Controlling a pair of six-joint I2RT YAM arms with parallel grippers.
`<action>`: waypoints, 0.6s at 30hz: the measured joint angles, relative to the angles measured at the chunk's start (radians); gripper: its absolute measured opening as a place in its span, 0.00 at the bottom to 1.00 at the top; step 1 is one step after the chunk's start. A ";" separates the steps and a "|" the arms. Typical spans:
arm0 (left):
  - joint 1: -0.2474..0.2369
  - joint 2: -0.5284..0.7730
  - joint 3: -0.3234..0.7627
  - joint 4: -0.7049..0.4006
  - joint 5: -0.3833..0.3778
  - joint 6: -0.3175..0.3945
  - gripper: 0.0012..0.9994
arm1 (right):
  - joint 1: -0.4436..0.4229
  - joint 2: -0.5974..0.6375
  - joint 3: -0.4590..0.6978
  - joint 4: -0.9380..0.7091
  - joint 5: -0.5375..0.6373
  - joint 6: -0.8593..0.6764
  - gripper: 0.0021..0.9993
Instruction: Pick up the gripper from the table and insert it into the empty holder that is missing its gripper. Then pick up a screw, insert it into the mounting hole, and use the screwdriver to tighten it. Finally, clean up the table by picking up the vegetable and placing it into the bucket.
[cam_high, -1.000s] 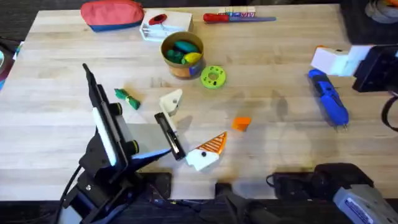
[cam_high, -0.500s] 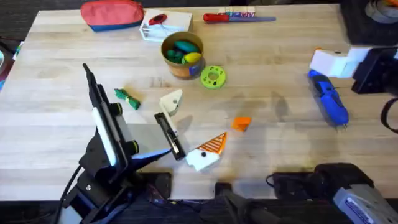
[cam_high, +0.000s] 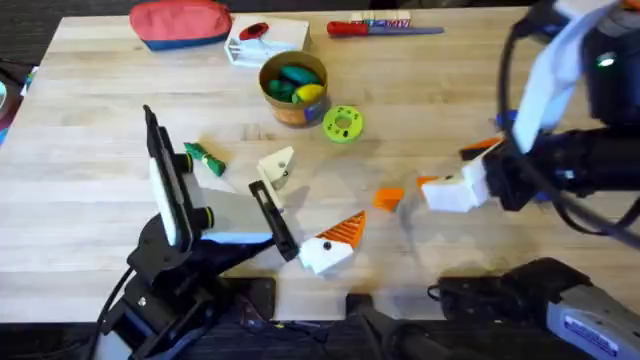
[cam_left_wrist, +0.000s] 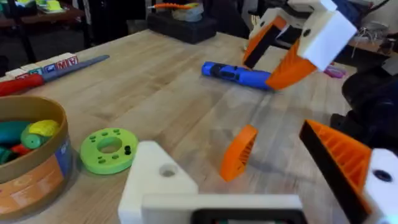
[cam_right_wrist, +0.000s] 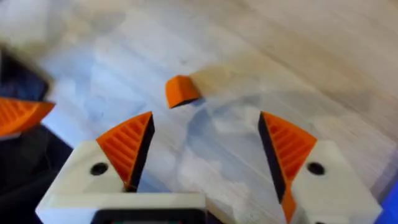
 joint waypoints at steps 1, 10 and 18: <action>0.000 0.000 0.000 0.000 0.000 -0.004 0.99 | 0.028 0.013 0.000 -0.007 0.001 -0.008 0.99; 0.000 0.000 0.000 0.000 0.000 -0.022 0.99 | 0.196 0.154 0.000 0.033 0.008 -0.062 0.99; 0.000 0.000 0.000 0.000 0.000 -0.026 0.99 | 0.360 0.246 0.000 0.063 0.153 -0.124 0.99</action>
